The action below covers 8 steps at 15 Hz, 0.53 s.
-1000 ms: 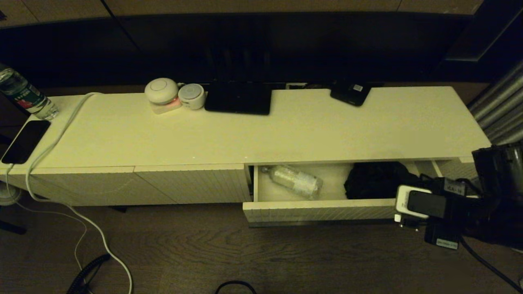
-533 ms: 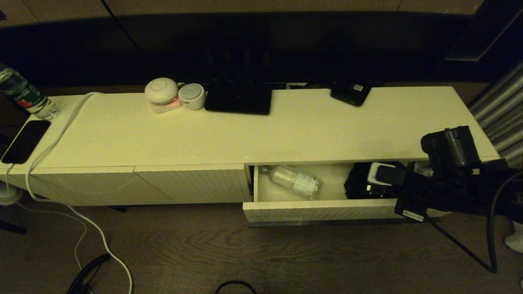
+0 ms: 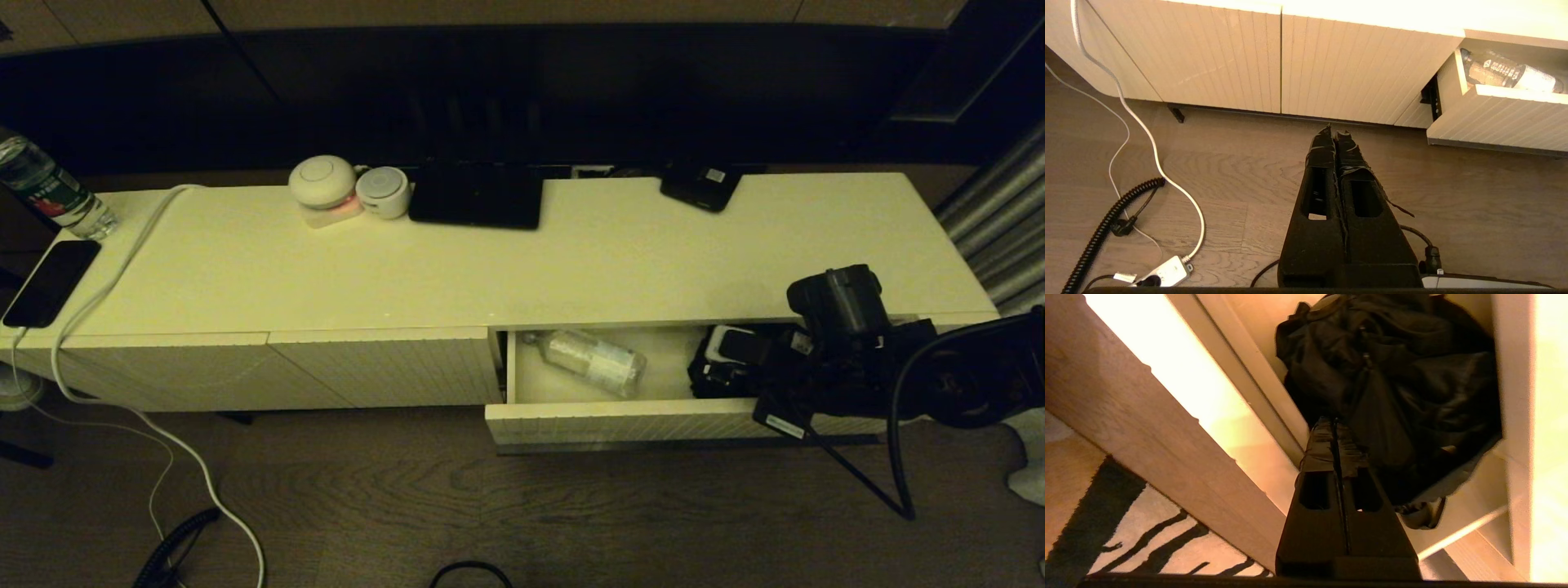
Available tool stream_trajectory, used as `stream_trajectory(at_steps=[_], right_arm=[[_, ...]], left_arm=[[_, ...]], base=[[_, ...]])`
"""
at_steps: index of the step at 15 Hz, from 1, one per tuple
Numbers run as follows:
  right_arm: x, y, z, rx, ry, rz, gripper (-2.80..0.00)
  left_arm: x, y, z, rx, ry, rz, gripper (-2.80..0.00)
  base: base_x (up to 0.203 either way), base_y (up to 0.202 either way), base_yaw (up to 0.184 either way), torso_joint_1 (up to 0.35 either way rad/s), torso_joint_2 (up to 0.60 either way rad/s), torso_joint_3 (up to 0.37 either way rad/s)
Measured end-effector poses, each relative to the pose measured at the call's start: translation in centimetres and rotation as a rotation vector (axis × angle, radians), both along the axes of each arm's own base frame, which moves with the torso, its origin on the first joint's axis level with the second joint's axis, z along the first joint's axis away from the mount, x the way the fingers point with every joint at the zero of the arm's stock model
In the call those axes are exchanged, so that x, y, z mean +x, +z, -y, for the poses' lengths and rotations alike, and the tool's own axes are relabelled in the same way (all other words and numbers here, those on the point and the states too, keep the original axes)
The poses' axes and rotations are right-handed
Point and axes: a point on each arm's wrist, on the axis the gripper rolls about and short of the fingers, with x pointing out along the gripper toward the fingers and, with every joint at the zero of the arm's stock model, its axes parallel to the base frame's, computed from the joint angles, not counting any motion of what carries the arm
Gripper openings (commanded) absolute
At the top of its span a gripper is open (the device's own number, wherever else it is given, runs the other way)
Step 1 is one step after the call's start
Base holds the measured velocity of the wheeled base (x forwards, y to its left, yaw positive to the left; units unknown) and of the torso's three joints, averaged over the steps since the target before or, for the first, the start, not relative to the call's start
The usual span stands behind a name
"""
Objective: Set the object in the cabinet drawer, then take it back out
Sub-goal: Open the drawer
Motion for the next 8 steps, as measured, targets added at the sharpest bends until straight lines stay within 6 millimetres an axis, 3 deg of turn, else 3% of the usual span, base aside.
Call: stream_trajectory(at_steps=[8], right_arm=[[-2.2, -1.7, -0.1, -0.024, 0.020, -0.078, -2.80]], left_arm=[[0.0, 0.0, 0.0, 0.000, 0.000, 0.000, -2.80]], base=[[0.000, 0.000, 0.000, 0.000, 0.00, 0.000]])
